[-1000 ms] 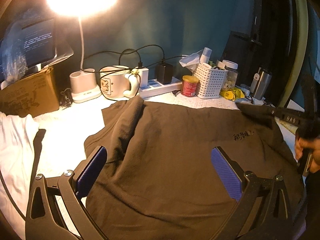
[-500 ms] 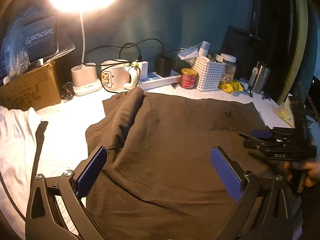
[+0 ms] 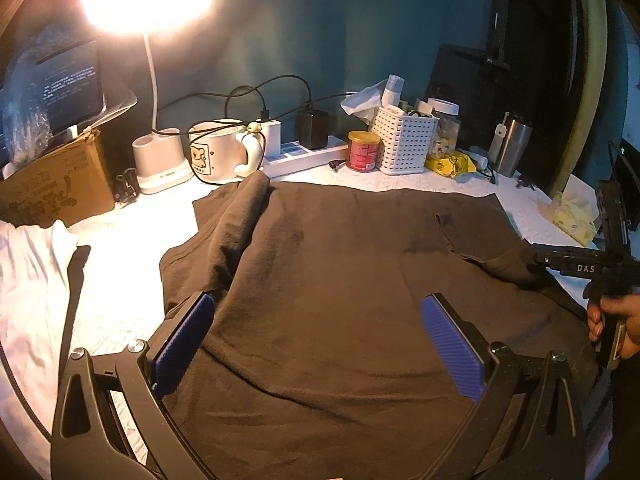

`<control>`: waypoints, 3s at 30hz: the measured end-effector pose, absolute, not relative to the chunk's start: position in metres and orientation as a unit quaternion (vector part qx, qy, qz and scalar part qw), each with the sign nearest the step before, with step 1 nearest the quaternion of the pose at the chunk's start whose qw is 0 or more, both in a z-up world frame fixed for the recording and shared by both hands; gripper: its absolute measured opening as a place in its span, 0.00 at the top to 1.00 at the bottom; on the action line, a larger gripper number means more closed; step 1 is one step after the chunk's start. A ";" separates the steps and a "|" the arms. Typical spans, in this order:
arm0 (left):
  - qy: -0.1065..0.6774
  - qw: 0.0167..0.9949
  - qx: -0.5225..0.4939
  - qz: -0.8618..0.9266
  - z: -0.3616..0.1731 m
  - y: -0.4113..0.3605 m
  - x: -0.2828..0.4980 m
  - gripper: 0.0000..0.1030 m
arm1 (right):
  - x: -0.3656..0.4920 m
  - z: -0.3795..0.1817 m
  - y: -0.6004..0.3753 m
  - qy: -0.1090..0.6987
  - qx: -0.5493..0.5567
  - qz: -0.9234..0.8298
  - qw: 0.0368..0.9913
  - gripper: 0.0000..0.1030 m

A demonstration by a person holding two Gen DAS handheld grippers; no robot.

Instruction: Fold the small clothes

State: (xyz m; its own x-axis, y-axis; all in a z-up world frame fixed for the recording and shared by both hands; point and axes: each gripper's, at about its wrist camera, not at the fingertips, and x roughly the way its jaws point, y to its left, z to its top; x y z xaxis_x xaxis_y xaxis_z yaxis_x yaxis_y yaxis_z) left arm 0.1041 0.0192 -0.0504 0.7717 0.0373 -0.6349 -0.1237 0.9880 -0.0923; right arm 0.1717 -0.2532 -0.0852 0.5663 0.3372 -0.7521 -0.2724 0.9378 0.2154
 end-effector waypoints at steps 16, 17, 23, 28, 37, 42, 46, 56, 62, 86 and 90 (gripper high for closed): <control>0.339 0.938 -0.057 0.050 -0.052 0.035 0.087 0.00 | 0.115 -0.091 -0.204 0.486 -0.016 0.187 0.854 0.41; 0.339 0.938 -0.057 0.052 -0.052 0.038 0.086 0.00 | 0.113 -0.089 -0.205 0.484 -0.014 0.179 0.856 0.41; 0.329 0.941 -0.056 0.054 -0.048 0.063 0.082 0.00 | 0.103 -0.063 -0.202 0.444 -0.011 0.141 0.885 0.41; 0.330 0.941 -0.063 0.046 -0.050 0.084 0.086 0.01 | 0.108 -0.047 -0.195 0.422 -0.012 0.122 0.898 0.41; 0.336 0.937 -0.096 0.030 -0.058 0.127 0.106 0.26 | 0.125 -0.041 -0.177 0.417 -0.013 0.117 0.901 0.41; 0.342 0.933 -0.108 0.029 -0.063 0.150 0.123 0.37 | 0.135 -0.042 -0.171 0.418 -0.013 0.113 0.901 0.41; 0.352 0.928 -0.121 0.029 -0.071 0.163 0.140 0.40 | 0.145 -0.046 -0.167 0.422 -0.013 0.111 0.900 0.41; 0.387 0.908 -0.161 0.024 -0.097 0.176 0.174 0.40 | 0.161 -0.057 -0.170 0.431 -0.011 0.113 0.895 0.41; 0.395 0.902 -0.175 0.014 -0.103 0.174 0.176 0.40 | 0.165 -0.064 -0.175 0.436 -0.007 0.115 0.892 0.41; 0.385 0.915 -0.086 0.089 -0.088 0.140 0.177 0.96 | 0.152 -0.072 -0.213 0.430 0.041 0.119 0.894 0.41; 0.357 0.929 -0.063 0.075 -0.067 0.118 0.170 0.96 | 0.149 -0.077 -0.224 0.432 0.051 0.106 0.894 0.41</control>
State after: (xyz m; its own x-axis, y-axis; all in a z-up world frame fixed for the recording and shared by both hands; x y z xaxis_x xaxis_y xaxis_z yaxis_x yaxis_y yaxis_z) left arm 0.1701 0.1184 -0.0669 0.7336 0.0935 -0.6731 -0.1836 0.9809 -0.0639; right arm 0.1487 -0.2238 -0.0766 0.6047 0.2336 -0.7614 -0.1454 0.9723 0.1828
